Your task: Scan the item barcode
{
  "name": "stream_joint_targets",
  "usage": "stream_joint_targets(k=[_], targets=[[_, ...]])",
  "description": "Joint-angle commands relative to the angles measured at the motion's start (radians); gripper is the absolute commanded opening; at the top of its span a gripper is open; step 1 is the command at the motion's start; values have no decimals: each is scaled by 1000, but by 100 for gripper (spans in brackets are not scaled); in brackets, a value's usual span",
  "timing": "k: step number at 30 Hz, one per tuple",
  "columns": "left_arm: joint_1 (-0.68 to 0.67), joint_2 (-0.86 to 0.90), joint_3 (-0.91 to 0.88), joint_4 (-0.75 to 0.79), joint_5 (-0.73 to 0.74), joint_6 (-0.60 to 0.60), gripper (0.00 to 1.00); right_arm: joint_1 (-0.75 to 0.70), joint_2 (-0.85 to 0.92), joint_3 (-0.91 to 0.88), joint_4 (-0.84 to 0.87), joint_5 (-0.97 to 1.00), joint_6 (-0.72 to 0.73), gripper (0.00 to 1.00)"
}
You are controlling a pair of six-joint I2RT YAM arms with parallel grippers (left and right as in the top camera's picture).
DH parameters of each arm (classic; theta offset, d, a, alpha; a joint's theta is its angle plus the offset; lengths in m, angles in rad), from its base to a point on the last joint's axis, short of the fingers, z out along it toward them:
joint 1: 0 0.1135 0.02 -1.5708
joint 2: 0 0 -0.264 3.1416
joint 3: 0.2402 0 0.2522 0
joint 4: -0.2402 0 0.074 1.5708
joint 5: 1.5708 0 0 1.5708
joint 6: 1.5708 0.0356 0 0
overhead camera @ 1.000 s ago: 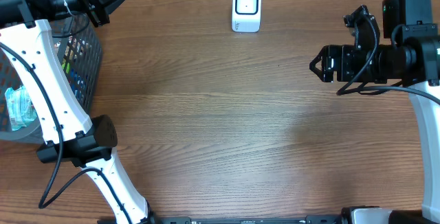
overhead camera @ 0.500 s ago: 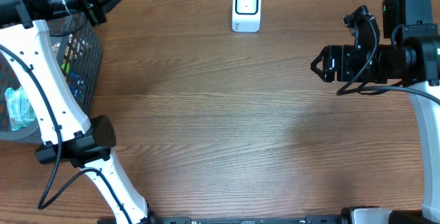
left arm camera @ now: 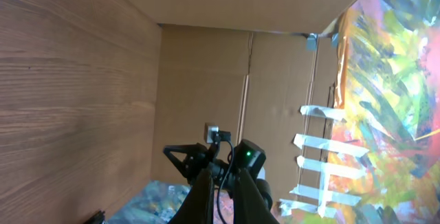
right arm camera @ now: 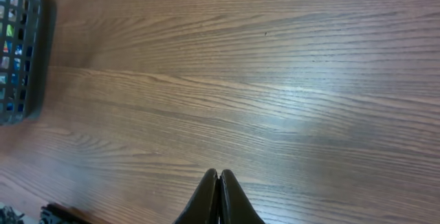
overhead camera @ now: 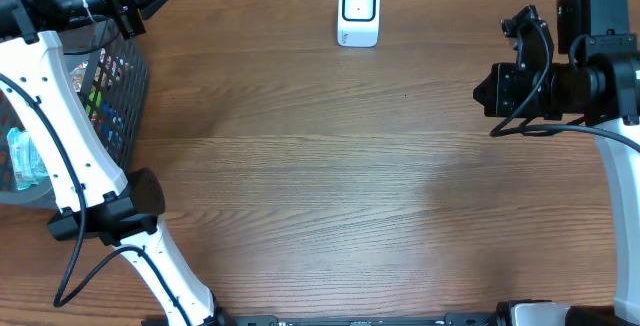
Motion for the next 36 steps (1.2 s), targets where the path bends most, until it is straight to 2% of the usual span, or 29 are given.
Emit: stream_joint_targets(k=[1,9,16,20,23,24,28,31,32,34,36], targets=[[0,-28,10,5,-13,-5,4,4,-6,21,5,-6,23,4],[6,-28,10,18,-67,-5,4,4,-6,21,8,-6,76,4],[61,-29,10,154,-140,-6,4,4,-6,21,6,-5,75,4],[121,-47,11,206,-278,-5,4,4,-6,21,6,-5,74,4],[176,-84,11,206,-492,1,4,4,-6,21,6,-5,74,4],[192,-103,11,205,-579,18,4,4,-6,21,6,-5,74,7],[217,-180,11,172,-999,108,4,4,-6,21,6,-5,71,26],[211,-219,11,126,-1378,146,4,4,-6,21,6,-5,71,50],[208,-221,11,106,-1485,146,4,4,-6,21,6,-5,71,61],[207,-214,9,65,-1672,146,8,4,-6,21,6,-5,71,69],[208,-185,8,26,-1767,145,12,4,-6,21,6,-5,71,69]])
